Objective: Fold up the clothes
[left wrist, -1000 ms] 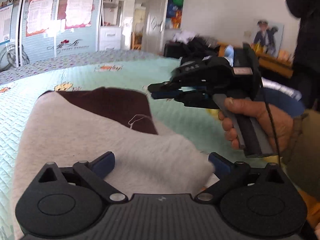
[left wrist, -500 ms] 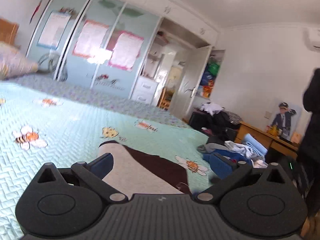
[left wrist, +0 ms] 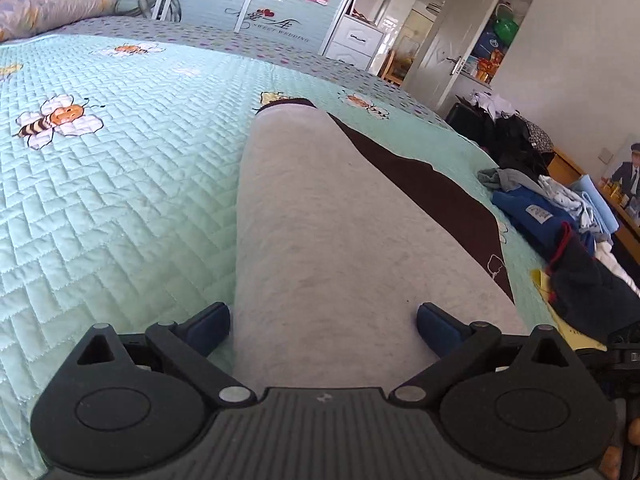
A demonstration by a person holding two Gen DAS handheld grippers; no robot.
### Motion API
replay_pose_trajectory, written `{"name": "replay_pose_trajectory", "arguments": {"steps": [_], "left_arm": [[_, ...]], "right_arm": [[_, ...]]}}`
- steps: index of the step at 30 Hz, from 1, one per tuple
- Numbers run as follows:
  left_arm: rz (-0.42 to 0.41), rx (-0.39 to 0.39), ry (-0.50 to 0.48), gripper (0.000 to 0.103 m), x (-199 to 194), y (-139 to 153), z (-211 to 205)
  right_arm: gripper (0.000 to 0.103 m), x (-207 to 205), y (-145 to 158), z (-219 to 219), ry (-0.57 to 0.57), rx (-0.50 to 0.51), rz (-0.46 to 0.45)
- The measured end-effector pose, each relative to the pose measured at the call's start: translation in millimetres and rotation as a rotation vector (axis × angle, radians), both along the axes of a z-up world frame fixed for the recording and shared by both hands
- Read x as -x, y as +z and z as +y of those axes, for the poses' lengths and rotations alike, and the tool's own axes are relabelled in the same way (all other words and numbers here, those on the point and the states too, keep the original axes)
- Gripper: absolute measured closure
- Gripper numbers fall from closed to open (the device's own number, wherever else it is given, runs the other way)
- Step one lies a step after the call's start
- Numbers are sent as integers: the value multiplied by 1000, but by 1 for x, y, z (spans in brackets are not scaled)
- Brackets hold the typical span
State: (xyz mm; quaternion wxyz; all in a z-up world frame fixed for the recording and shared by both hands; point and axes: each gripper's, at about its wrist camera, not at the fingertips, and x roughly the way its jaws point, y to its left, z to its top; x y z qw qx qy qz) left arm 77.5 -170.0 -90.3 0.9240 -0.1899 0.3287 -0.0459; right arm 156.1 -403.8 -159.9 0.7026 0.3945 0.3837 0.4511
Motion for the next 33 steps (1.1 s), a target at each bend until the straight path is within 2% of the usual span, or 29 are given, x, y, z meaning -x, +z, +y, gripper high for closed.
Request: {"name": "replay_pose_trajectory", "arguments": {"steps": [1,3,5,6,9,16,19,21,24,25,28,30,31,32,33], "left_arm": [[1,6,3,3,-2,0,1],[3,13,10,3,-11,-2,1],[-2,6,15,3,-8,2,-2],[-11,-2,14,3,-6,5,-5],[-48,-40,11,3,4,16,-14],[-111,-82,24,3,17,33,-20],[-138,-122,5,3,20,39,-25],[-148,-159,-15,1,20,42,-33],[-166,-218,-47,1,22,46,-46],[-177,-236,-58,1,23,47,-51],[-230,-272,-94,1,31,56,-62],[-259,-306,-130,1,34,60,-72],[-264,-323,-160,1,35,61,-78],[-267,-338,-196,1,35,60,-86],[-269,-354,-230,1,36,58,-93]], "right_arm": [[98,4,5,-8,-35,-40,-3],[77,5,17,-21,-105,-87,-21],[28,3,29,-31,-173,-19,-44],[23,-1,30,-31,-181,-11,-41],[23,-15,32,-30,-204,8,-28],[24,-42,15,-2,-168,-7,67],[24,-49,8,1,-153,-61,103],[24,-57,11,11,-132,-32,111],[18,-72,19,27,-83,6,109],[12,-78,21,32,-62,16,102],[11,-95,23,41,-38,65,82],[11,-103,19,40,-39,28,97],[14,-105,18,40,-41,21,99],[28,-107,17,41,-42,17,99],[37,-108,17,44,-38,36,90]]}}
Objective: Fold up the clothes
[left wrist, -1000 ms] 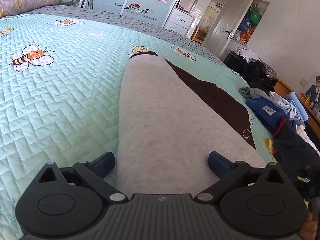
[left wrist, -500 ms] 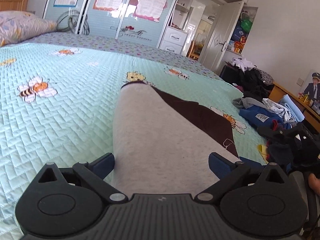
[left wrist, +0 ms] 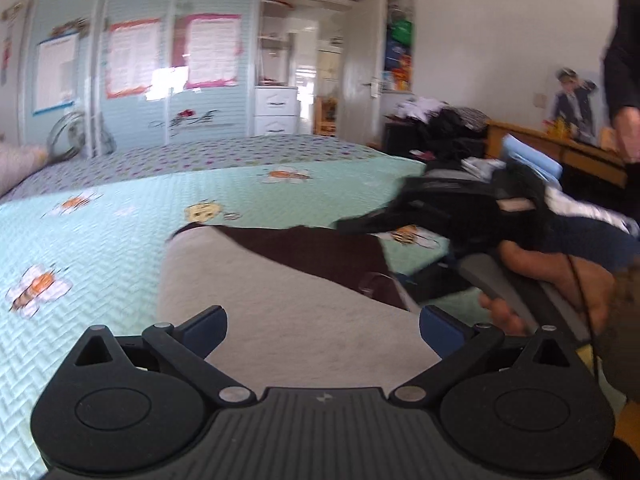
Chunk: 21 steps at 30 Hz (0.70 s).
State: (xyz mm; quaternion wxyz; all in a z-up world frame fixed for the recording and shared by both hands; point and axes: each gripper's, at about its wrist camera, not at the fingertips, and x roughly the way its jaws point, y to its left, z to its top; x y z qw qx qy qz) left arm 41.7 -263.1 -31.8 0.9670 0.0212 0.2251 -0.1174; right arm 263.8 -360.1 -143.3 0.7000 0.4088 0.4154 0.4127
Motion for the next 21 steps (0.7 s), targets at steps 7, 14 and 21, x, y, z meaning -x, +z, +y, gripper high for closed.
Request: {"name": "replay_pose_trajectory", "arguments": {"steps": [7,14,21], "left_arm": [[35,-51,-103,1,-10,-10,-29],[91,109,-134,1,-44,-13,-17],[174,146,-147,1,-62,-42,-18]], "right_arm": [[88,9,22,5,12,72,-135],[88,-16,77,18,79,98,-252],[84,-31,-16,-4,4,173,-151]]}}
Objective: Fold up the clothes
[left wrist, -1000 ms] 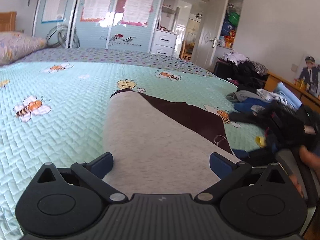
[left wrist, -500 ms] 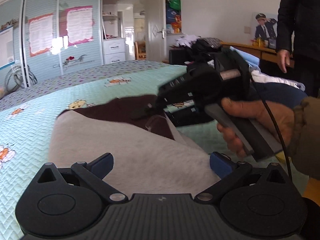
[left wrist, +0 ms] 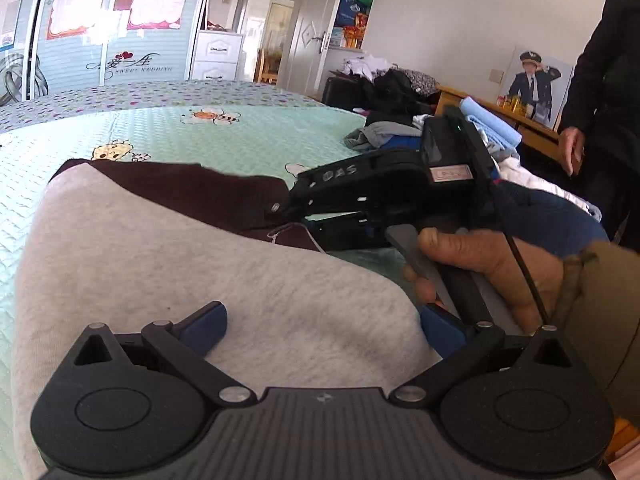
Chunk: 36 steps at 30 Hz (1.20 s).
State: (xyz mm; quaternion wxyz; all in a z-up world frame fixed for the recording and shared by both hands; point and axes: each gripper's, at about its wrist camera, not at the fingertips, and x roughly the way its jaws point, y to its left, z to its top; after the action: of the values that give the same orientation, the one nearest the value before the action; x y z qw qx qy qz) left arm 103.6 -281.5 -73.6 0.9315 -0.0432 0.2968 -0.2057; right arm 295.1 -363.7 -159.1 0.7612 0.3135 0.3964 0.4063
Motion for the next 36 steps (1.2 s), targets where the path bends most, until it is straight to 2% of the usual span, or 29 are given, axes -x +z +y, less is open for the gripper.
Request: {"name": "replay_pose_trajectory", "arguments": {"steps": [4,8,11,13,15,17,19,20,22,23,24,25,26,27,28,30,31,32,33,34,35,36], "left_arm": [[22,37,2,1,4,5,9],[-10,85,18,1,24,12,16],[-47,98,26,1,37,17,20],[-75,76,41,1,39,23,16],[-87,58,46,1,37,27,12],[-61,20,48,1,25,25,10],[-5,-1,50,0,13,18,9],[28,-6,50,0,7,12,9],[33,-21,44,0,5,9,7],[31,-31,39,0,6,9,6],[29,-34,35,0,8,9,6],[26,-35,31,0,9,8,7],[22,-30,31,0,9,8,8],[18,-29,32,0,9,7,8],[14,-32,34,0,10,7,7],[9,-39,37,0,10,6,5],[7,-43,38,0,9,6,5],[7,-44,38,0,8,5,5],[9,-41,36,0,8,5,6],[12,-41,32,0,7,6,7],[14,-45,24,0,8,6,8],[15,-50,15,0,8,6,8]], "right_arm": [[78,7,4,-14,-53,-45,18],[74,33,33,-33,-143,-1,-56],[74,59,59,-31,-86,-19,-170],[73,68,66,-24,-59,-38,-178],[73,64,63,-15,6,-137,-120],[68,57,57,-3,78,-223,-51],[62,47,44,10,96,-132,8],[70,43,37,14,89,-87,33],[103,40,21,-12,-81,-5,35],[103,40,14,-26,-163,18,36],[102,44,11,-41,-227,-30,31],[91,51,15,-49,-279,-3,-8],[90,58,20,-57,-326,16,-44],[90,63,23,-61,-337,-15,-60],[90,68,26,-62,-320,-78,-71],[83,73,34,-46,-215,-166,-86],[72,73,37,-34,-150,-192,-87],[59,72,38,-19,-79,-175,-73],[56,69,35,-3,-27,-112,-55],[61,66,31,10,11,-52,-36],[101,61,22,8,-22,1,-17],[103,56,13,4,-60,38,3]]}}
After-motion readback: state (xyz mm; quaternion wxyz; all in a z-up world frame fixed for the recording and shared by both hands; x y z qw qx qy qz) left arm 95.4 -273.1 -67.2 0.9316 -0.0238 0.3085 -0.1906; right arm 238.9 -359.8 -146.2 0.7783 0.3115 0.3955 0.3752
